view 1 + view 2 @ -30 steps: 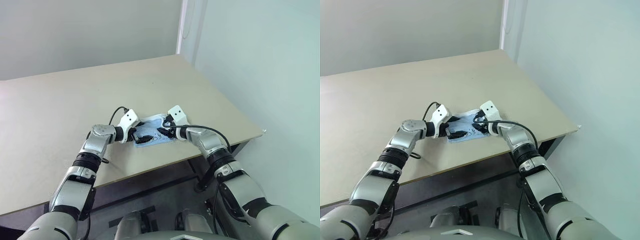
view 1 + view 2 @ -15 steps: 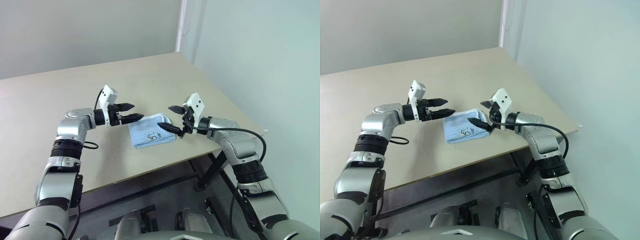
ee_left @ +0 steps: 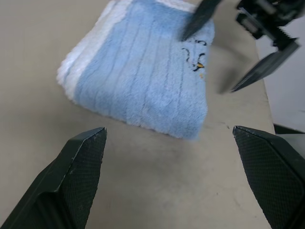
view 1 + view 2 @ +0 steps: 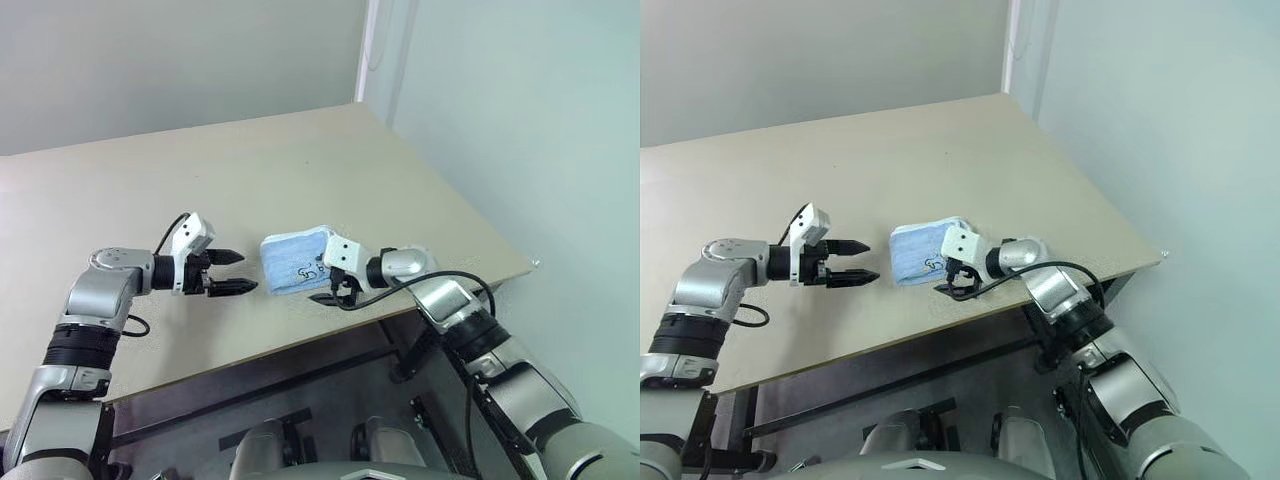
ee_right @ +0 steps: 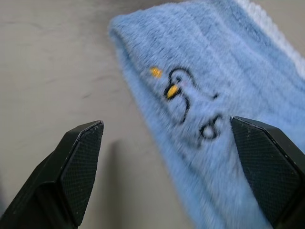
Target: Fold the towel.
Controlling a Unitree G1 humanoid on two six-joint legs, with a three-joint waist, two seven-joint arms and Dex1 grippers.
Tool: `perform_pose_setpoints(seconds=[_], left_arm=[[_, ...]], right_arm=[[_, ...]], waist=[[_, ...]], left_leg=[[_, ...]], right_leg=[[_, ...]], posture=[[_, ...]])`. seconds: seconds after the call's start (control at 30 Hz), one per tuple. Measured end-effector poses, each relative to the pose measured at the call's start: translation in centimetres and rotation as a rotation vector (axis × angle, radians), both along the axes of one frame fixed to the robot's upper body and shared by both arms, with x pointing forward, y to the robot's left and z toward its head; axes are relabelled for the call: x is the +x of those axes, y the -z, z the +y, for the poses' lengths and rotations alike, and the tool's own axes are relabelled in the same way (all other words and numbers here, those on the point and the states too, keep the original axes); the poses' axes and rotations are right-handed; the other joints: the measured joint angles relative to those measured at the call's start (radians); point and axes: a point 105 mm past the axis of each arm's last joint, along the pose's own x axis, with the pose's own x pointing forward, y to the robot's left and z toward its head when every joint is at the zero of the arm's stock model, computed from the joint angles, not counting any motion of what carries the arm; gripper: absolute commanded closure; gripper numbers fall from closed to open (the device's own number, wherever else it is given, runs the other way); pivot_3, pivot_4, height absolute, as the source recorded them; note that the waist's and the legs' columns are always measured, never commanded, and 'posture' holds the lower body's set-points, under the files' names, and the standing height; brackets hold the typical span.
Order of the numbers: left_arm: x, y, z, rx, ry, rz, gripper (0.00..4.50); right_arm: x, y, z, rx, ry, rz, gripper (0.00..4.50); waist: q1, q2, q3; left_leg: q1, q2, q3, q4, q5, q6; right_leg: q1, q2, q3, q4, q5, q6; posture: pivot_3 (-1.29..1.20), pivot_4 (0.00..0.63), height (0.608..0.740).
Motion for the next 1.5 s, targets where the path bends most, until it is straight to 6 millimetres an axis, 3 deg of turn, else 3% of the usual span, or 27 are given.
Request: perform_pose_setpoints(seconds=[0.17, 0.33, 0.6, 0.93, 1.0, 1.03, 1.07, 1.1, 1.13, 1.17, 1.2, 1.23, 1.37, 1.5], left_arm=[[-0.2, 1.0, 0.2, 0.008, -0.047, 0.03, 0.0], [-0.4, 1.3, 0.2, 0.013, -0.067, 0.043, 0.0], [-0.6, 2.0, 0.8, 0.023, -0.089, 0.062, 0.0], [-0.5, 2.4, 0.6, 0.04, -0.09, 0.062, 0.0], [-0.7, 2.3, 0.4, 0.035, -0.075, 0.066, 0.0], [-0.7, 2.2, 0.4, 0.033, -0.066, 0.066, 0.0], [-0.7, 2.0, 0.3, 0.032, -0.06, 0.06, 0.0], [-0.8, 1.7, 0.3, 0.036, -0.054, 0.053, 0.0], [-0.9, 1.7, 0.5, 0.042, -0.054, 0.052, 0.0], [-0.9, 1.5, 0.9, 0.052, -0.056, 0.051, 0.0], [-0.9, 1.3, 1.1, 0.052, -0.06, 0.043, 0.0], [-0.8, 1.2, 1.1, 0.051, -0.059, 0.038, 0.0], [-0.3, 0.4, 1.0, 0.047, -0.053, 0.001, 0.0], [0.0, 0.2, 1.2, 0.045, -0.06, -0.012, 0.0]], right_arm=[[1.8, 0.6, -0.3, -0.075, 0.035, -0.083, 0.04], [1.7, 0.6, -0.2, -0.1, -0.007, -0.109, 0.04], [-0.3, 0.9, 0.0, -0.08, -0.105, -0.047, 0.04], [1.6, 1.3, 1.1, -0.12, -0.058, -0.06, 0.04], [2.1, 1.4, 1.2, -0.128, -0.039, -0.065, 0.64], [2.1, 1.5, 1.2, -0.13, -0.035, -0.065, 0.91], [2.2, 1.8, 1.0, -0.135, -0.028, -0.06, 1.25], [2.4, 1.9, 0.8, -0.147, -0.02, -0.061, 1.59], [2.6, 2.0, 0.6, -0.158, -0.011, -0.065, 1.92], [2.8, 2.0, 0.4, -0.166, 0.0, -0.074, 2.27], [2.9, 2.0, 0.3, -0.168, 0.011, -0.08, 2.62], [3.0, 2.1, 0.3, -0.169, 0.017, -0.083, 2.99], [3.4, 2.2, 0.0, -0.179, 0.044, -0.106, 4.37], [3.8, 1.8, 0.1, -0.142, 0.073, -0.118, 4.47]], waist=[[-0.001, 0.0, 0.0], [0.0, 0.0, 0.0], [-0.001, 0.0, 0.0], [-0.001, -0.002, -0.001], [0.001, -0.002, -0.001], [0.008, -0.004, -0.002], [0.015, -0.01, -0.005], [0.027, -0.024, -0.004], [0.033, -0.026, 0.002], [0.042, -0.017, 0.001], [0.045, -0.014, 0.002], [0.042, -0.012, 0.004], [0.029, -0.006, 0.009], [0.028, -0.006, 0.009]], left_leg=[[0.0, 0.0, 0.001, -0.001, 0.002, -0.003], [0.002, 0.0, 0.001, -0.001, 0.002, -0.003], [0.002, 0.0, 0.001, -0.002, 0.002, -0.003], [0.009, 0.001, 0.006, -0.015, 0.006, -0.009], [0.008, 0.005, 0.008, -0.022, 0.008, -0.013], [0.003, 0.01, 0.02, -0.033, 0.012, -0.018], [0.01, 0.013, 0.037, -0.04, 0.014, -0.022], [0.033, 0.013, 0.059, -0.044, 0.018, -0.028], [0.041, 0.011, 0.051, -0.035, 0.025, -0.04], [0.043, 0.009, -0.002, -0.009, 0.031, -0.052], [0.045, 0.003, -0.051, 0.014, 0.006, -0.067], [0.046, -0.004, -0.078, 0.014, -0.004, -0.068], [0.049, 0.0, -0.097, 0.003, -0.005, -0.067], [0.042, 0.0, -0.094, 0.003, -0.006, -0.062]], right_leg=[[-0.001, 0.0, 0.0, 0.0, 0.0, 0.0], [0.0, 0.0, 0.0, 0.001, 0.0, 0.0], [0.0, 0.0, 0.0, 0.001, 0.0, 0.0], [0.002, 0.0, 0.0, 0.002, 0.005, -0.006], [0.002, 0.006, 0.001, 0.003, 0.007, -0.009], [0.004, 0.011, 0.008, 0.015, 0.007, -0.016], [0.013, 0.012, 0.015, 0.059, -0.035, -0.035], [0.025, 0.013, 0.033, 0.08, -0.086, -0.031], [0.023, 0.011, 0.039, 0.082, -0.093, -0.029], [0.023, 0.018, 0.029, 0.082, -0.092, -0.035], [0.02, 0.018, 0.02, 0.081, -0.09, -0.037], [0.024, 0.018, 0.013, 0.074, -0.081, -0.035], [0.044, 0.025, -0.008, 0.038, -0.058, -0.025], [0.041, 0.025, -0.008, 0.029, -0.049, -0.024]], posture=[[0.0, 0.0, 0.735], [0.0, 0.0, 0.735], [0.0, 0.0, 0.735], [0.0, 0.0, 0.735], [0.0, 0.0, 0.735], [0.0, 0.0, 0.735], [0.0, 0.0, 0.735], [0.0, 0.0, 0.735], [0.0, 0.0, 0.735], [0.0, 0.0, 0.735], [0.0, 0.0, 0.735], [0.0, 0.0, 0.735], [0.0, 0.0, 0.735], [0.0, 0.0, 0.735]])
